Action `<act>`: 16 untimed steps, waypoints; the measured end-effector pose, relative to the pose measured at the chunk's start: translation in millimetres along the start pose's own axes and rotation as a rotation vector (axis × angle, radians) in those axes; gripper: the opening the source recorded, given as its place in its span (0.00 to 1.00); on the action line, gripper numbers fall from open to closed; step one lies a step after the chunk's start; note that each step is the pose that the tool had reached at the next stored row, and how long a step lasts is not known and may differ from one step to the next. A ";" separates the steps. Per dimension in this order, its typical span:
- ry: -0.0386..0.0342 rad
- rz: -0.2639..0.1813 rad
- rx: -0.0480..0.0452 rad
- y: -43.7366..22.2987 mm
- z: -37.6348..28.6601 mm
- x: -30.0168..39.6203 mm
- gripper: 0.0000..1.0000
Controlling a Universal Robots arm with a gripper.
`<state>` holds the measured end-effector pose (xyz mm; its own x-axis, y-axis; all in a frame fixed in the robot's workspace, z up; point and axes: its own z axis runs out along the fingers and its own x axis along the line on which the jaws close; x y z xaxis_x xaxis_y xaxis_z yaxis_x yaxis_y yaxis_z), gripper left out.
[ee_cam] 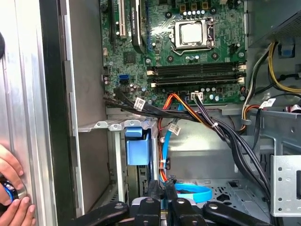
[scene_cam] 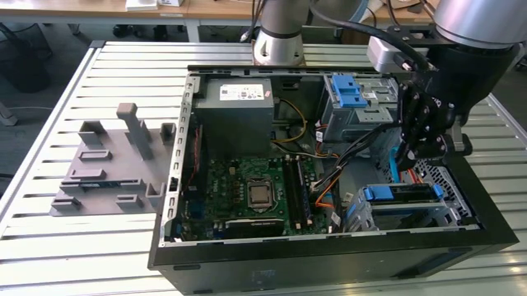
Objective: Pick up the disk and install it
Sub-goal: 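Insert the second disk wire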
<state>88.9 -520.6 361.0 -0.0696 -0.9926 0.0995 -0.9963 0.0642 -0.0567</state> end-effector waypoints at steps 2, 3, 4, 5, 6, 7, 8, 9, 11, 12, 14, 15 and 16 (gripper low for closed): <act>-0.0033 0.000 -0.0062 -0.1 0.9 0.5 0.16; -0.0066 0.000 -0.0094 -0.1 1.5 0.8 0.16; -0.0097 0.001 -0.0123 -0.1 1.9 0.9 0.16; -0.0108 0.002 -0.0138 0.0 2.1 1.0 0.16; -0.0108 0.002 -0.0138 0.0 2.1 1.0 0.16; -0.0125 0.002 -0.0141 -0.1 2.1 1.0 0.16; -0.0241 0.002 -0.0149 -0.1 2.3 1.1 0.16; -0.0419 0.003 -0.0161 -0.1 2.4 1.2 0.16; -0.0754 0.005 -0.0184 -0.1 2.6 1.4 0.16; -0.0848 0.005 -0.0192 -0.1 2.8 1.5 0.16; -0.0888 0.005 -0.0194 -0.1 4.0 2.4 0.16; -0.0888 0.006 -0.0195 -0.2 5.1 3.9 0.16; -0.0887 0.006 -0.0195 -0.3 6.4 5.9 0.16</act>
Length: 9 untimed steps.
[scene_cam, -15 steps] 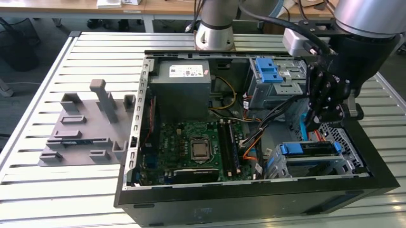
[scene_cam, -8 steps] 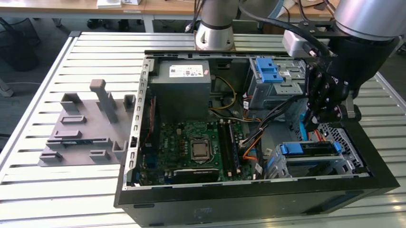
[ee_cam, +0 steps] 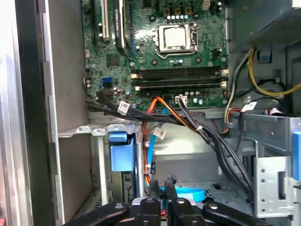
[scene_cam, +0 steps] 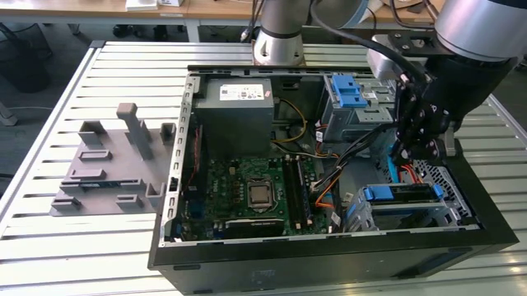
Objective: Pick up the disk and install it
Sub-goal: 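Insert the second disk wire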
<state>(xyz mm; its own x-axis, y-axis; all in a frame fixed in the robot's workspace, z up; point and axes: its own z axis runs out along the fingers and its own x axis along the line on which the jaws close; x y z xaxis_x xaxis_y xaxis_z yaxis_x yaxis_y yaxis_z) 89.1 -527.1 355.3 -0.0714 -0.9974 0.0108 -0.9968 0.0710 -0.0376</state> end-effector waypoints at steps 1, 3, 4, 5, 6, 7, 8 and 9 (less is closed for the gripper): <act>0.0000 0.000 0.0000 -0.1 1.2 2.2 0.16; -0.0001 0.001 0.0000 -0.4 3.5 7.5 0.16; 0.0000 0.002 0.0000 -0.5 4.5 10.1 0.16; 0.0001 0.003 0.0000 -0.6 5.1 11.8 0.16; -0.0001 0.003 0.0000 -0.6 5.4 12.1 0.16; 0.0001 0.003 0.0000 -0.6 5.4 12.1 0.16; 0.0001 0.003 0.0000 -0.7 5.4 12.1 0.16; 0.0001 0.003 0.0000 -0.7 5.4 12.1 0.16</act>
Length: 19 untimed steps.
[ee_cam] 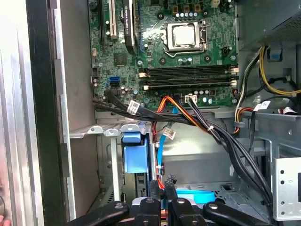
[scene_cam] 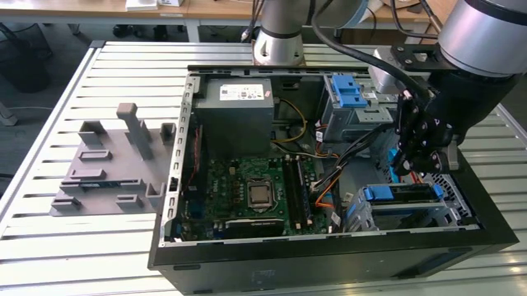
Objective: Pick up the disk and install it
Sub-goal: 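Insert the second disk wire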
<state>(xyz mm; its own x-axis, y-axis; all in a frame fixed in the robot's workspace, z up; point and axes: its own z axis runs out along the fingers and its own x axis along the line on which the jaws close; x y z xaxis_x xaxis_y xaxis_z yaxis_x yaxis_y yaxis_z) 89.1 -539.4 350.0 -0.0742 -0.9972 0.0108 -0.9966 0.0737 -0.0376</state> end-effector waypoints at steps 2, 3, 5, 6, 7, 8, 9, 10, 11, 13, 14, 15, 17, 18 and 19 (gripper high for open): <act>0.0000 0.002 0.0000 -0.1 0.4 0.1 0.16; 0.0003 0.011 -0.0001 -0.1 0.9 0.1 0.16; 0.0008 0.025 -0.0003 -0.1 1.6 0.3 0.16; 0.0008 0.025 -0.0003 -0.4 2.0 1.0 0.16; 0.0005 0.025 -0.0004 -0.8 2.6 1.9 0.16; 0.0002 0.025 -0.0006 -1.2 3.1 3.3 0.16; -0.0002 0.025 -0.0006 -1.4 3.7 4.7 0.16; -0.0004 0.025 -0.0006 -1.7 4.3 6.0 0.16; -0.0006 0.025 -0.0007 -1.9 4.8 7.2 0.16; -0.0009 0.025 -0.0006 -2.4 6.1 9.3 0.16; -0.0010 0.025 -0.0007 -2.6 6.6 10.1 0.16; -0.0013 0.025 -0.0007 -3.1 7.2 10.6 0.16; -0.0017 0.025 -0.0013 -4.4 8.1 10.8 0.16; -0.0014 0.025 -0.0015 -4.7 8.1 11.0 0.16; -0.0012 0.025 -0.0017 -4.9 8.2 11.3 0.16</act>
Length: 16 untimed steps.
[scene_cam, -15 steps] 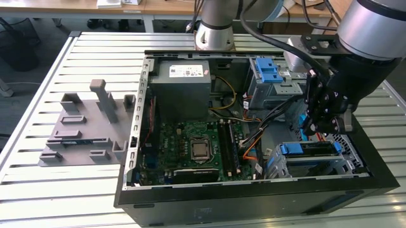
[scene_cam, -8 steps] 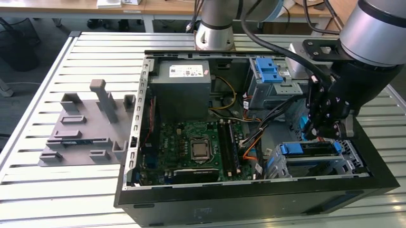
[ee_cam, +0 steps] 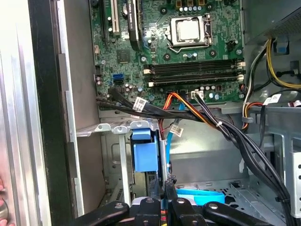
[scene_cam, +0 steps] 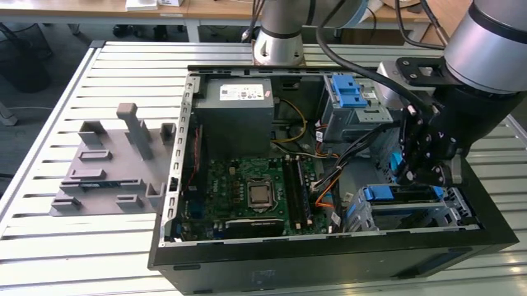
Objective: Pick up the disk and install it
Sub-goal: 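Insert the second disk wire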
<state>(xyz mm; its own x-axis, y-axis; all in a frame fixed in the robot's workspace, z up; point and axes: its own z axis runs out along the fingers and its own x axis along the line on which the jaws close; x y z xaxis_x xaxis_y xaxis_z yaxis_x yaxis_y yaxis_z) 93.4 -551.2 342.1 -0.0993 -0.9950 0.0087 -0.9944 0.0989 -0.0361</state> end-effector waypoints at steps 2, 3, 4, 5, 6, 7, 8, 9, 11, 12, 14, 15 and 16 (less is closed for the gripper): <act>-0.0001 0.000 -0.0005 -0.4 0.5 1.1 0.16; 0.0000 0.000 -0.0008 -0.6 0.7 1.7 0.16; 0.0000 0.000 -0.0011 -0.8 1.0 2.3 0.16; 0.0000 0.000 -0.0013 -1.1 1.2 3.0 0.16; -0.0001 0.001 -0.0014 -1.3 1.5 3.9 0.16; 0.0000 0.001 -0.0015 -1.4 1.7 4.6 0.16; -0.0002 0.001 -0.0016 -1.8 2.0 4.8 0.16; -0.0002 0.001 -0.0017 -2.2 2.2 4.7 0.16; -0.0005 0.001 -0.0025 -3.4 2.8 4.6 0.16; -0.0006 0.001 -0.0028 -4.0 3.0 4.6 0.16; -0.0007 0.001 -0.0031 -4.7 3.6 4.5 0.16; -0.0008 0.001 -0.0032 -5.0 4.0 4.5 0.16; -0.0007 0.001 -0.0033 -5.2 4.3 4.4 0.16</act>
<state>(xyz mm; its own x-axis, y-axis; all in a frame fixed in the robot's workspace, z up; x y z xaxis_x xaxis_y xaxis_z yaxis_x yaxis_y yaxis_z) 98.3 -556.1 338.0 -0.1007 -0.9949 0.0080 -0.9944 0.1004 -0.0328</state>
